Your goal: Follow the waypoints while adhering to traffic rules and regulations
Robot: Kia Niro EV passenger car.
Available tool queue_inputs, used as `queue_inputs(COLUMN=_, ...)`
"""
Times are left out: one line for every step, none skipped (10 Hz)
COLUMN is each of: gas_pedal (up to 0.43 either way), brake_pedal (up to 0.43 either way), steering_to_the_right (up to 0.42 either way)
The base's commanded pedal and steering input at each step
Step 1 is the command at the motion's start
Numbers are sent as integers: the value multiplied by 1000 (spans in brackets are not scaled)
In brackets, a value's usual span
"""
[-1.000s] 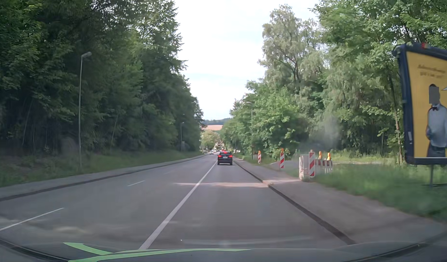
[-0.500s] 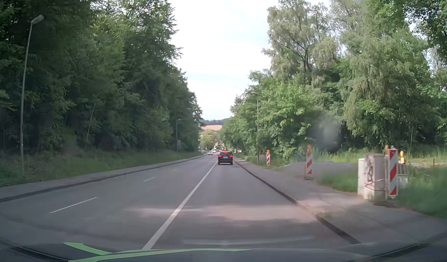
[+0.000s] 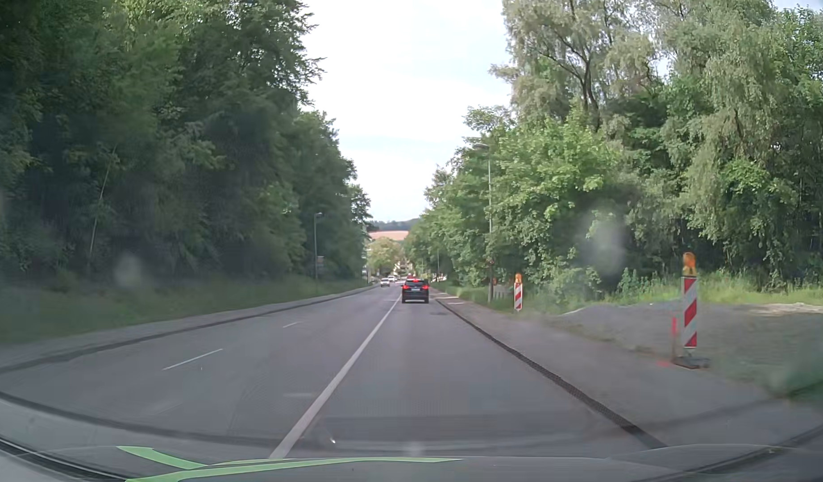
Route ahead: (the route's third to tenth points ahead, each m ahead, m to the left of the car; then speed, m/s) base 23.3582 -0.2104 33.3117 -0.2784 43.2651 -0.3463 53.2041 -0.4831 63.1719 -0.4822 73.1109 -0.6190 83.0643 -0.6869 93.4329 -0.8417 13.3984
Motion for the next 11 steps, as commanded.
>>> queue_inputs(gas_pedal=0, brake_pedal=61, steering_to_the_right=1)
queue_inputs(gas_pedal=0, brake_pedal=61, steering_to_the_right=3)
queue_inputs(gas_pedal=0, brake_pedal=61, steering_to_the_right=4)
queue_inputs(gas_pedal=0, brake_pedal=61, steering_to_the_right=3)
queue_inputs(gas_pedal=0, brake_pedal=55, steering_to_the_right=3)
queue_inputs(gas_pedal=0, brake_pedal=61, steering_to_the_right=3)
queue_inputs(gas_pedal=0, brake_pedal=61, steering_to_the_right=3)
queue_inputs(gas_pedal=0, brake_pedal=61, steering_to_the_right=2)
queue_inputs(gas_pedal=0, brake_pedal=61, steering_to_the_right=2)
queue_inputs(gas_pedal=0, brake_pedal=61, steering_to_the_right=1)
queue_inputs(gas_pedal=0, brake_pedal=61, steering_to_the_right=1)
